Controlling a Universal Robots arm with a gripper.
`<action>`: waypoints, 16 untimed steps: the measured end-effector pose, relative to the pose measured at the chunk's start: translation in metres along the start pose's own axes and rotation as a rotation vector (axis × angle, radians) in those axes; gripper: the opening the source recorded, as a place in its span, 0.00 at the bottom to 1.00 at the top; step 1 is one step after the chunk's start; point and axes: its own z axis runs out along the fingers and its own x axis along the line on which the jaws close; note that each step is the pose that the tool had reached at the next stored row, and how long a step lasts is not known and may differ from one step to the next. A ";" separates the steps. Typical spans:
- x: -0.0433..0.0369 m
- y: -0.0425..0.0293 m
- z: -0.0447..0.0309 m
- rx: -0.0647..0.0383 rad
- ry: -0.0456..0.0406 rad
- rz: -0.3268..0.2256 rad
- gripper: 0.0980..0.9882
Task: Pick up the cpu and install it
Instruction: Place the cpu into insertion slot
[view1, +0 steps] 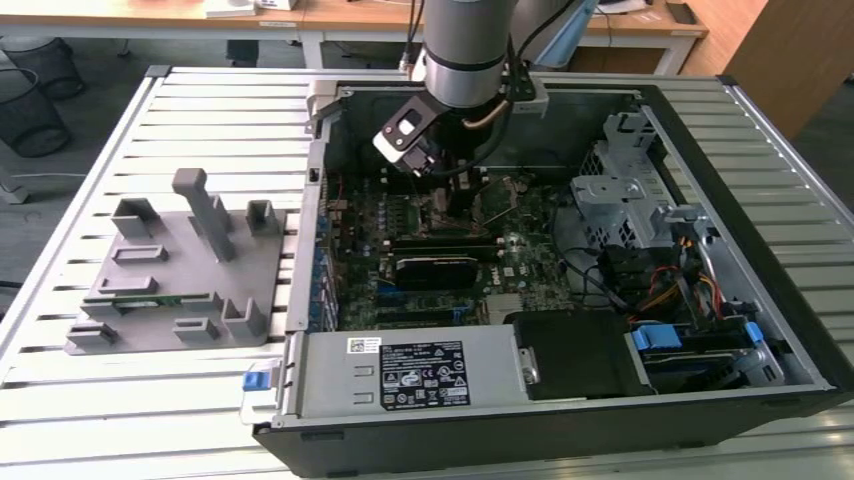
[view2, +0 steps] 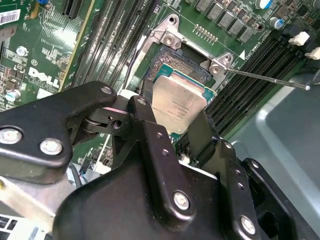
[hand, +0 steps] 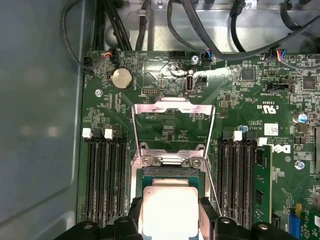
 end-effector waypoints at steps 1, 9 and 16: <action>0.0000 -0.0001 0.0007 0.000 -0.0001 0.002 0.48; 0.0001 -0.0004 0.0072 -0.001 -0.0007 0.016 0.48; -0.0004 -0.0008 0.0152 -0.001 -0.0008 0.016 0.48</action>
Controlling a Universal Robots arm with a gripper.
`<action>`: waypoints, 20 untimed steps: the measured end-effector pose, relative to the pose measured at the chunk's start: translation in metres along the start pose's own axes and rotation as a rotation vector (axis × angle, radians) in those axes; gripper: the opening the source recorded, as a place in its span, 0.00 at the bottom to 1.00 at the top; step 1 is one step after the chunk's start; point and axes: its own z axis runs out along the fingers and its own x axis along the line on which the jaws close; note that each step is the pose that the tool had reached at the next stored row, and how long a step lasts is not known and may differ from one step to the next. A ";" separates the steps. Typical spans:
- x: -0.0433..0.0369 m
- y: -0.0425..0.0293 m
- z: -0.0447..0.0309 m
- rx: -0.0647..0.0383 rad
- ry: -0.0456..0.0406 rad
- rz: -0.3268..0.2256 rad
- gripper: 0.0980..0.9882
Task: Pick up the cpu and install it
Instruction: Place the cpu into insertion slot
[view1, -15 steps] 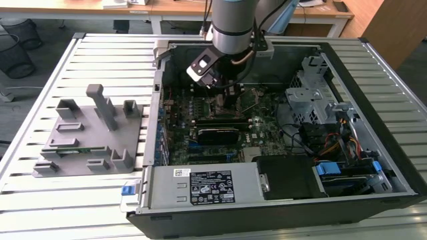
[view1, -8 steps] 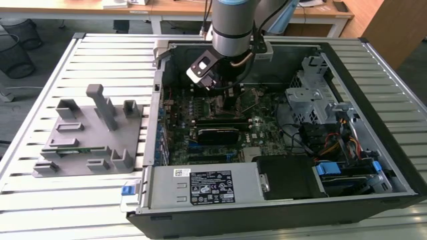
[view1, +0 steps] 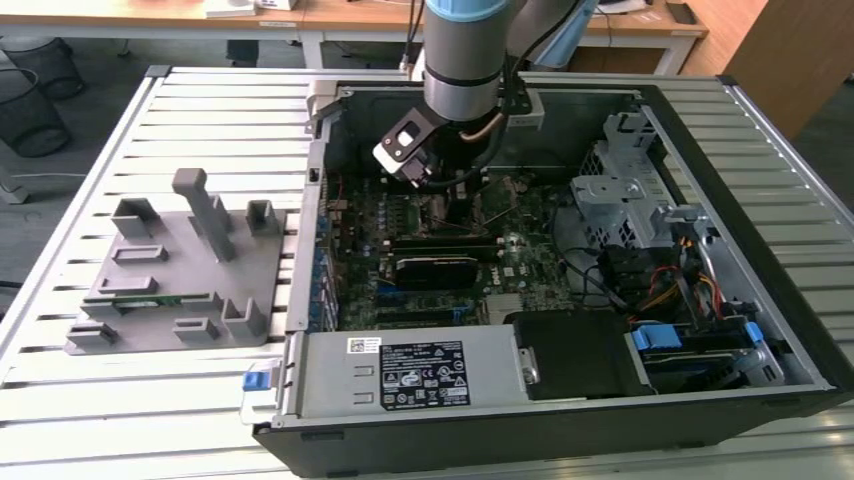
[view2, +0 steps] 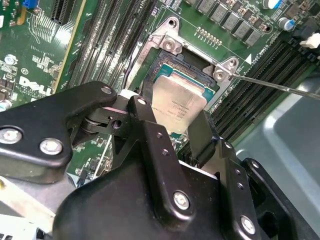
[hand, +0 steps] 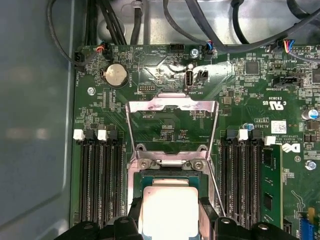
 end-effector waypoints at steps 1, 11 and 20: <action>0.0000 -0.0001 0.0009 0.000 0.0000 0.000 0.48; -0.0004 -0.0008 0.0081 0.000 -0.0001 0.003 0.48; -0.0006 -0.0018 0.0112 0.000 -0.0003 0.006 0.48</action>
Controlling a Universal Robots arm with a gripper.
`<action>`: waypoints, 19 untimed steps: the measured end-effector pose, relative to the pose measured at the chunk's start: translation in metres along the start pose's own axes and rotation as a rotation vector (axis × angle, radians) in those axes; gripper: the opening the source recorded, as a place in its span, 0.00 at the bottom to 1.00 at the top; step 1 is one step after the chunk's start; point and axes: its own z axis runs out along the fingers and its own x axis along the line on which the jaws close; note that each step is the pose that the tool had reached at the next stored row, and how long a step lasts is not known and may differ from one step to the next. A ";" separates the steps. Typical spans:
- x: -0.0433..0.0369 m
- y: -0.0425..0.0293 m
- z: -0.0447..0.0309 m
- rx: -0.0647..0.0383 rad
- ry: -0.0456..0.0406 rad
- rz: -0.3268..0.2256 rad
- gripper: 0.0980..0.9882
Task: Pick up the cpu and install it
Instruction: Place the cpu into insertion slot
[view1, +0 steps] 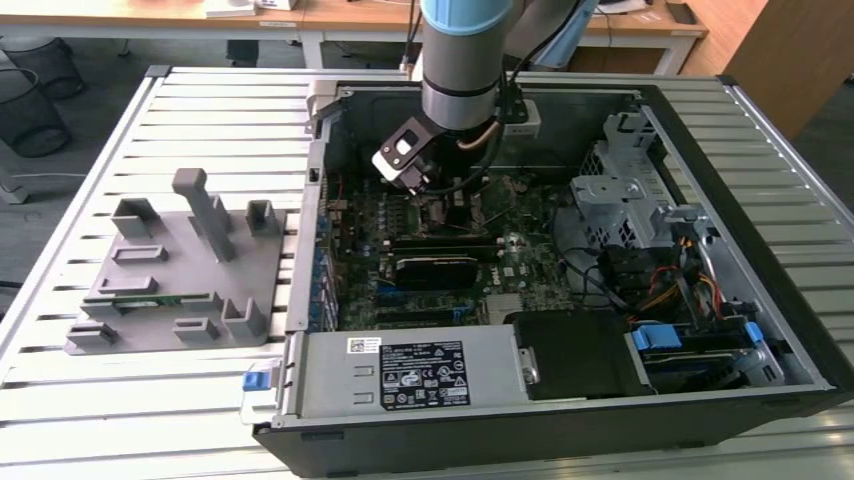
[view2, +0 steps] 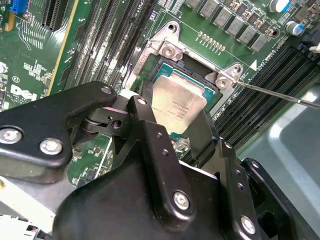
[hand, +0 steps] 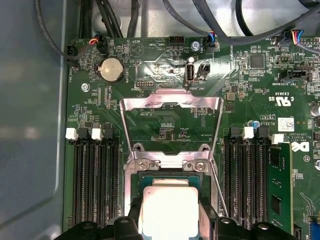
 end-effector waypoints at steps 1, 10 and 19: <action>0.0000 0.0000 0.0004 0.000 0.0000 0.000 0.48; -0.0001 -0.0001 0.0014 0.000 -0.0001 0.000 0.48; -0.0001 -0.0001 0.0014 0.000 0.0000 0.000 0.56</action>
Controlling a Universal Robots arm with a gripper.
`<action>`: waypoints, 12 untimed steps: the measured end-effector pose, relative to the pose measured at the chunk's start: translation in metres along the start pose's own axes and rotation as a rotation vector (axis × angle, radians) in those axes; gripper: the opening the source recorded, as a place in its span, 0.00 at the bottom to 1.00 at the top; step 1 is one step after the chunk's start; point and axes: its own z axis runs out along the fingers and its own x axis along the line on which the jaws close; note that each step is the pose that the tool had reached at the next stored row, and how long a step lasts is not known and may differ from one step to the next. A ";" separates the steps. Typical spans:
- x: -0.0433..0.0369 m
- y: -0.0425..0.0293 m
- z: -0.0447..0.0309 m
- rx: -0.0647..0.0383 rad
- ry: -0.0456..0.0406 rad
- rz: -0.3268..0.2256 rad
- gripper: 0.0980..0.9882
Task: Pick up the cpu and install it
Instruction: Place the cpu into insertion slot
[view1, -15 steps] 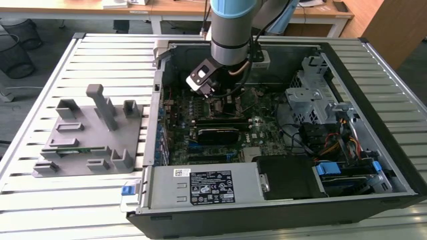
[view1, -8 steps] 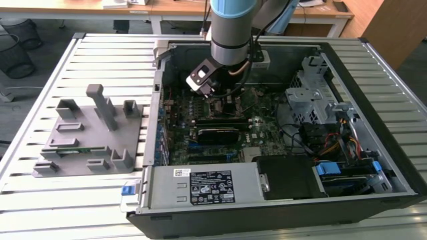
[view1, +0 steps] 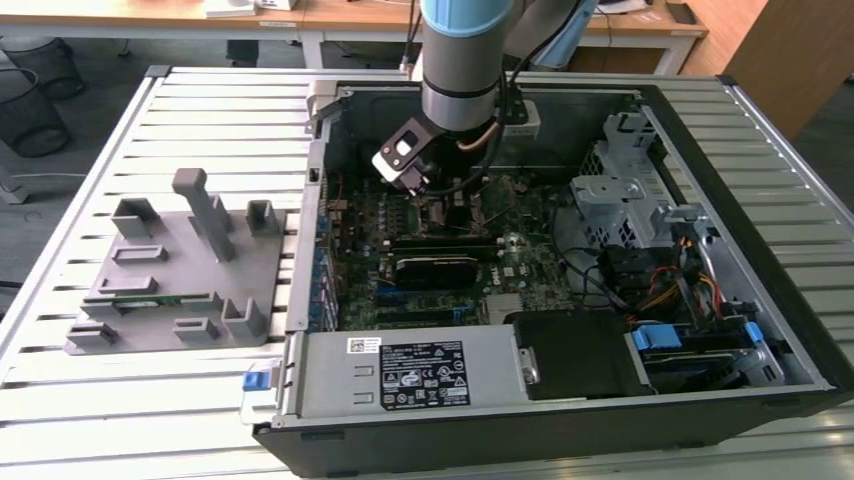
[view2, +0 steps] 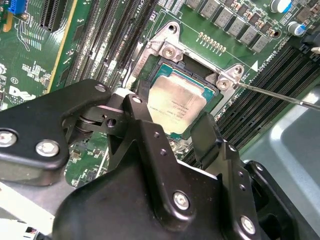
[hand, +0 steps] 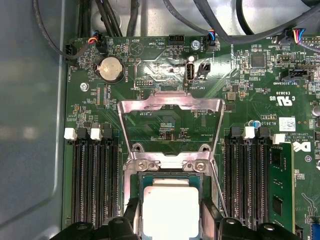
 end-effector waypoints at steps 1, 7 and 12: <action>0.0000 0.0000 -0.0004 0.000 -0.0001 0.000 0.56; 0.0004 0.0003 -0.0073 0.000 0.0000 0.000 0.56; 0.0009 0.0007 -0.0159 0.000 0.0000 0.000 0.28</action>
